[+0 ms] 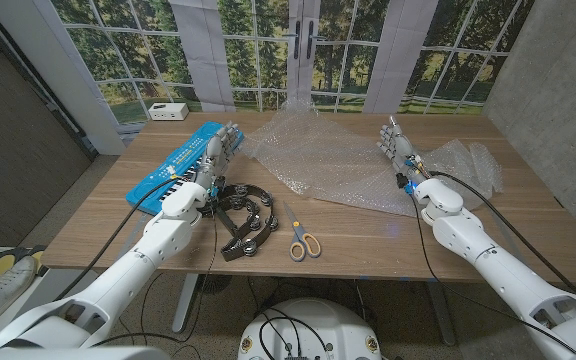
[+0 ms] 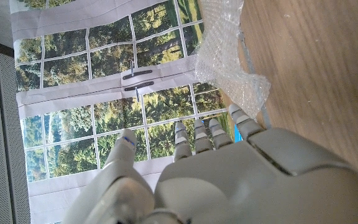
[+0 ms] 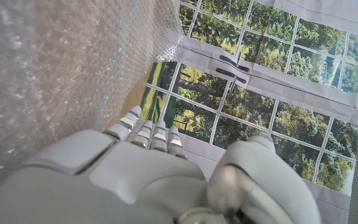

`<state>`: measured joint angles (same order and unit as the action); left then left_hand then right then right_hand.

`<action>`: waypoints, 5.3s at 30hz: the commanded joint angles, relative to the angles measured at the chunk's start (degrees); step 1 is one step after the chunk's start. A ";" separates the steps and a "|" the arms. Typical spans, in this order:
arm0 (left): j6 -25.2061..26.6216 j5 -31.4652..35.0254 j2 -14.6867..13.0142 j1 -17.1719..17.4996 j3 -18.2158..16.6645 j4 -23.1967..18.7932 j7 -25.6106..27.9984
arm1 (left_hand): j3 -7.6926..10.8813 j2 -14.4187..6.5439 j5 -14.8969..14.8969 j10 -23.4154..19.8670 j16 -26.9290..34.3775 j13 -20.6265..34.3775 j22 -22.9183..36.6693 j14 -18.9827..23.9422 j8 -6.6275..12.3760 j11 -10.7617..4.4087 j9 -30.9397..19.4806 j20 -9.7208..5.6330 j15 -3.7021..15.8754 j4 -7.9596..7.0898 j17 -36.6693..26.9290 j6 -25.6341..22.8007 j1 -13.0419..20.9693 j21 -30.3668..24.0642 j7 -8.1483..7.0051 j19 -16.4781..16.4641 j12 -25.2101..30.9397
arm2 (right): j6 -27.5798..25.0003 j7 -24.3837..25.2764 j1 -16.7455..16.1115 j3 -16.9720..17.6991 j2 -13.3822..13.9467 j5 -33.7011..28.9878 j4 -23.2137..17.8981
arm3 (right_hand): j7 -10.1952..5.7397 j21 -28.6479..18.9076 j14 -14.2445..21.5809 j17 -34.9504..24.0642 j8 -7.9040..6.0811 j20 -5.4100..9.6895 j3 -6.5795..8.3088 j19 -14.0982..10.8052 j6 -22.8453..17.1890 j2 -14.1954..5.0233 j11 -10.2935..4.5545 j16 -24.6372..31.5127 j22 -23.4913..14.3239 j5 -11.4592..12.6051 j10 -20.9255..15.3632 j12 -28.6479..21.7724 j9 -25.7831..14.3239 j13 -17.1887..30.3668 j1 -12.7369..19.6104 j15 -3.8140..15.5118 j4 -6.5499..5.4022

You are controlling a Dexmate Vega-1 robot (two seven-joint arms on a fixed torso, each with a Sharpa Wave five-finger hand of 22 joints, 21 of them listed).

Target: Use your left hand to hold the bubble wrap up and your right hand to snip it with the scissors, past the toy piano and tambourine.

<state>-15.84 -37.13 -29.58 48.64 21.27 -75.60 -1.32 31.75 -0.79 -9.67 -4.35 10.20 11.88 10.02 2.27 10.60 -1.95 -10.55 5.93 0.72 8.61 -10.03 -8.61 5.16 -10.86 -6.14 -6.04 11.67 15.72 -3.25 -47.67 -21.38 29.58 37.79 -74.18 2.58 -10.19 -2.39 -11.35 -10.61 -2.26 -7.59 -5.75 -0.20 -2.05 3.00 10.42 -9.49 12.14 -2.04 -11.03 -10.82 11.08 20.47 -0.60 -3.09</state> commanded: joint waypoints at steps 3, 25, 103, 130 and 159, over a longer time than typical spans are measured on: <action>0.37 0.35 0.66 -0.02 0.81 0.04 0.40 | 0.31 -0.02 -0.14 -0.51 0.34 0.04 0.13 0.46 0.40 0.12 -0.20 0.25 -0.12 -0.09 -0.16 -0.67 0.49 -0.22 0.03 -0.34 0.42 | -1.02 -1.72 0.23 0.00 0.29 1.27 0.75 | 0.37 -0.36 -0.48 -0.22 -0.37 -0.09 -0.32 -0.56 -0.01 -0.19 0.59 0.46 -0.14 0.38 -0.07 -0.26 -0.13 0.31 0.61 0.09 0.03; -3.68 1.21 -0.13 2.10 -0.35 -0.96 0.57 | 0.33 -0.12 -0.14 -0.61 0.24 -0.05 0.13 0.14 0.28 0.25 -0.17 -0.03 0.16 -0.12 -0.15 -0.41 0.65 -0.23 0.10 -0.24 0.53 | -3.99 6.14 -5.99 0.47 5.75 -3.71 -11.72 | 1.08 -0.30 -0.40 -0.15 0.17 -3.72 -0.17 0.23 4.74 -0.71 1.08 1.03 -0.23 0.20 0.56 -0.50 -0.20 0.48 0.94 -1.03 0.44; -1.76 3.27 0.72 5.48 0.44 -6.81 6.68 | 0.25 -0.39 -0.13 -0.14 0.13 -0.24 0.13 -1.47 0.22 0.60 -0.16 -0.77 0.30 -0.23 -0.10 -0.24 1.10 -0.24 0.45 0.06 0.57 | -5.18 14.34 -13.33 1.24 11.90 -16.46 -23.52 | 2.15 -1.11 -1.55 -0.30 -0.76 -6.38 -0.54 -1.26 4.01 -0.40 3.30 1.34 -0.29 -0.15 0.17 -0.93 -0.15 0.72 0.73 -3.36 1.08; -1.55 1.75 0.02 5.18 0.01 -6.02 4.49 | 0.27 -0.60 -0.16 -0.05 0.22 -0.26 0.13 -1.51 0.19 0.59 -0.16 -0.84 0.29 -0.26 -0.09 -0.03 1.21 -0.32 0.48 -0.05 0.60 | -6.60 16.81 -15.78 1.14 11.37 -18.29 -27.36 | 2.20 -1.40 0.60 -0.17 -1.60 -7.28 -0.21 -3.38 0.58 -0.83 2.74 2.00 -0.32 -0.05 -2.63 -1.78 -0.10 0.73 1.64 -2.75 1.80; -2.41 2.05 0.07 5.52 0.30 -6.58 4.03 | 0.33 -0.83 -0.22 -0.16 0.30 -0.28 0.13 -1.33 0.32 0.57 -0.16 -0.97 0.34 -0.21 -0.07 -0.26 1.48 -0.35 0.49 -0.13 0.69 | -9.45 19.46 -19.63 1.17 12.15 -20.74 -33.95 | 3.28 -1.74 2.62 -0.11 -1.29 -7.44 0.44 -5.60 0.33 -1.62 3.00 2.48 -0.33 -0.13 -3.65 -1.82 -0.06 0.70 2.80 -2.98 2.53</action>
<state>-18.27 -34.76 -29.43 54.13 21.58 -82.06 3.11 31.74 -1.40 -9.67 -4.55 10.20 11.47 9.99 0.93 10.81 -1.52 -10.52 5.31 1.02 8.61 -9.99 -8.67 6.22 -10.85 -5.61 -6.02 12.10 7.71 14.80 -65.85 -20.06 41.51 18.23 -105.86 5.54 -11.70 -0.40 -11.46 -12.11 -9.52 -7.16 -10.77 0.11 -3.78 5.74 12.52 -9.74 12.14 -5.24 -12.34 -10.79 11.58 22.65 -3.38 -0.80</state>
